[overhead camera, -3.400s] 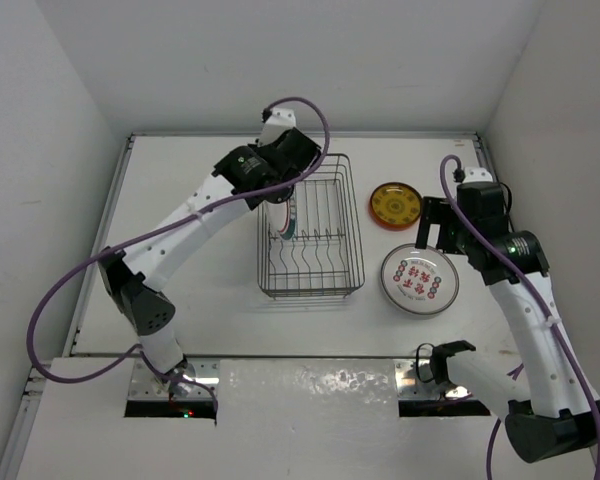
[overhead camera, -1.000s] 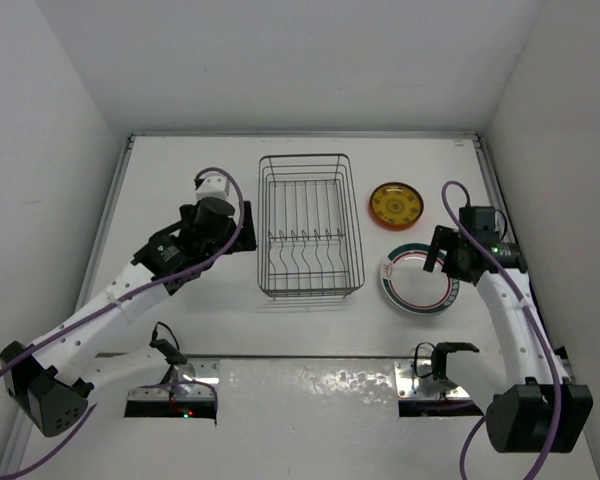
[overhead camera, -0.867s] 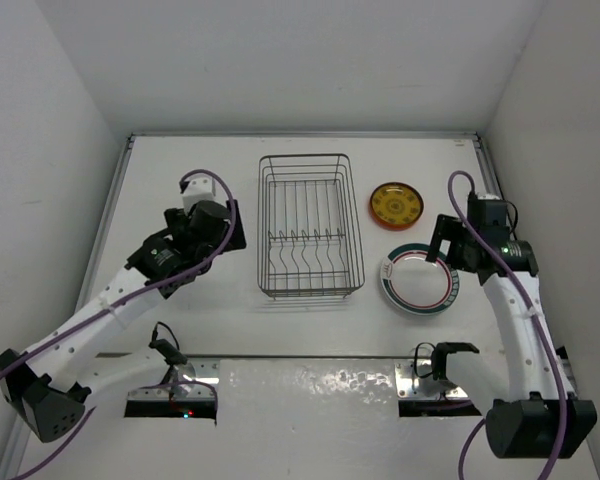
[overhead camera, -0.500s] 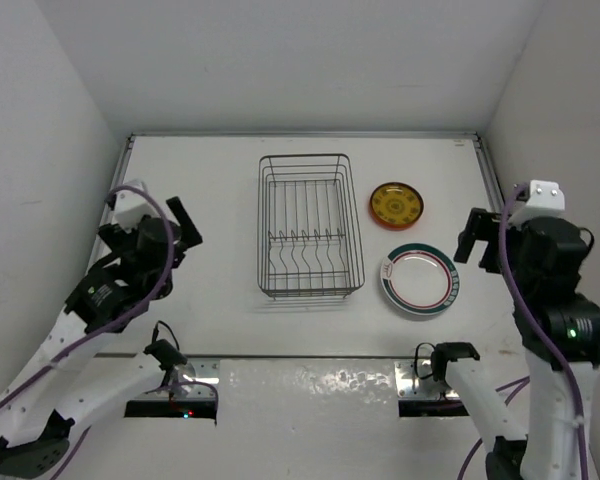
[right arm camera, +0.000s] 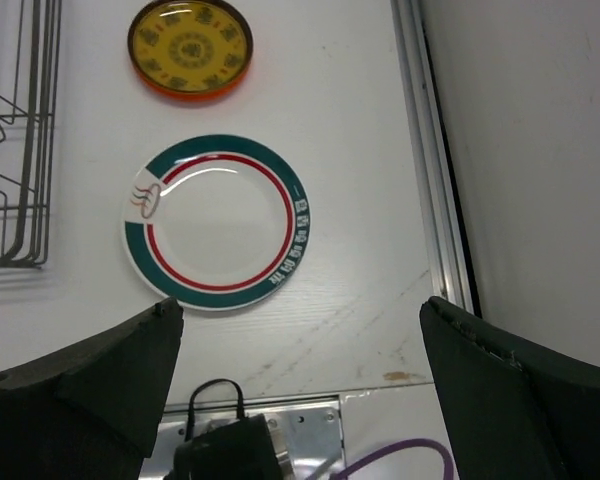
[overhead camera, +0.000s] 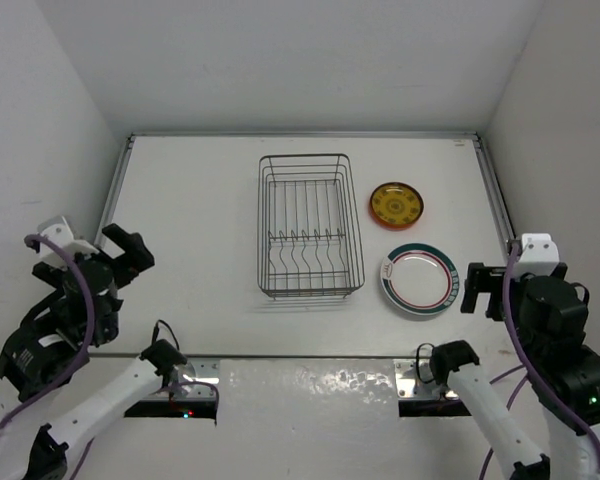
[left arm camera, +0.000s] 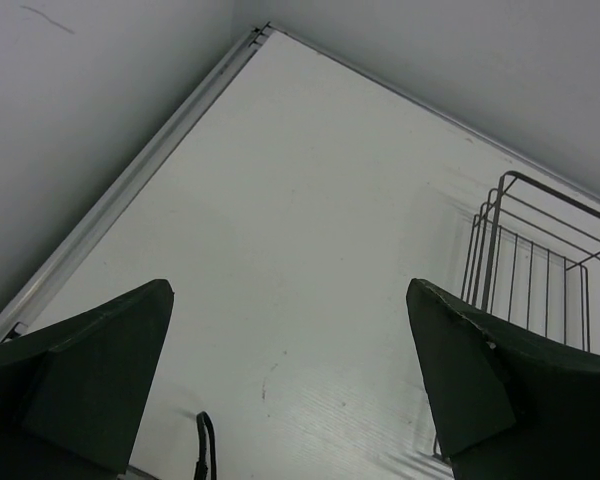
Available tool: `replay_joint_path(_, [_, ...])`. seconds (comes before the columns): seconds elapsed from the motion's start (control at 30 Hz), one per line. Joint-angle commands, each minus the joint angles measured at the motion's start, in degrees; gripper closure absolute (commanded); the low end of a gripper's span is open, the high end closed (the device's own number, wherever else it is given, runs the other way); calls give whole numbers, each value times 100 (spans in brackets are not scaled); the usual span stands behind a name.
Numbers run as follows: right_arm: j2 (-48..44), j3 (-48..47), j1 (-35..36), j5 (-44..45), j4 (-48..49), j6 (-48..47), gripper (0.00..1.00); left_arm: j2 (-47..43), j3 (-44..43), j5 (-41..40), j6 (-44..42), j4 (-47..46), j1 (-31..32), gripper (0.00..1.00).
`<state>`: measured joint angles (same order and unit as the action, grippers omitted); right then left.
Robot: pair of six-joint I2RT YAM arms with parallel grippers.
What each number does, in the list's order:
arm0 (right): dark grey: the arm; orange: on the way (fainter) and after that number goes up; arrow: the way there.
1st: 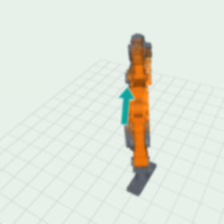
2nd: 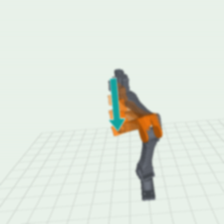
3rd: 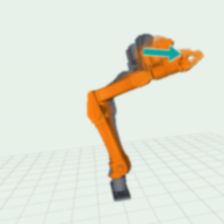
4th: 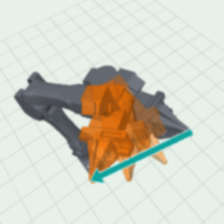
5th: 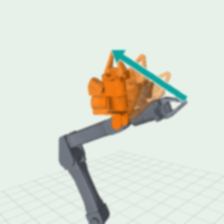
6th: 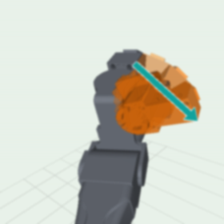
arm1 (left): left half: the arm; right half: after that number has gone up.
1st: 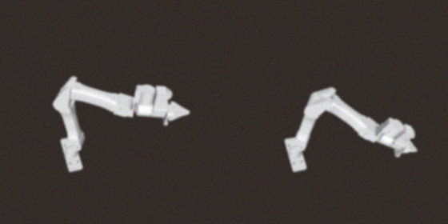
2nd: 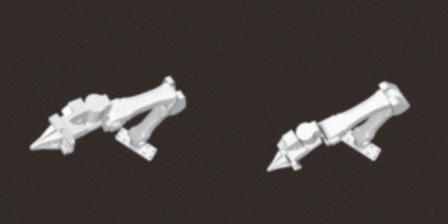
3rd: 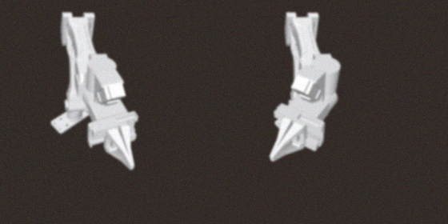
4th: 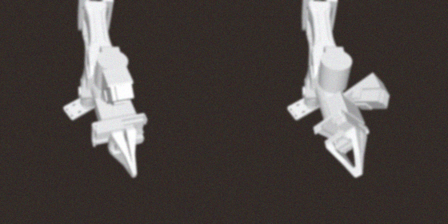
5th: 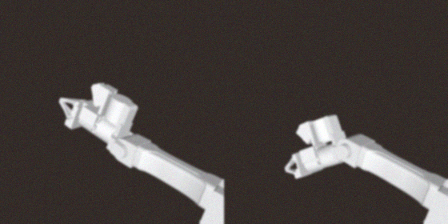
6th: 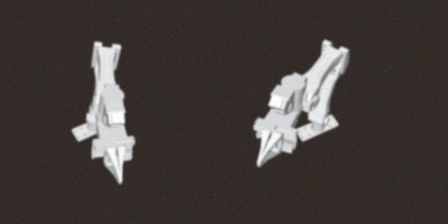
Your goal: Unload the plates from the dish rack
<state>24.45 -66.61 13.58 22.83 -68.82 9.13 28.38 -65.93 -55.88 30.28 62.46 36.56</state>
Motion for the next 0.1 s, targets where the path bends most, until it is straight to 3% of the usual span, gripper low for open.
replay_joint_path(0.0, [42,-1,92,345,44,10,1,-43,-87,68,-49,65,-34,0])
replay_joint_path(0.07, [69,-27,100,336,53,-7,1,-35,-69,59,-49,65,-43,0])
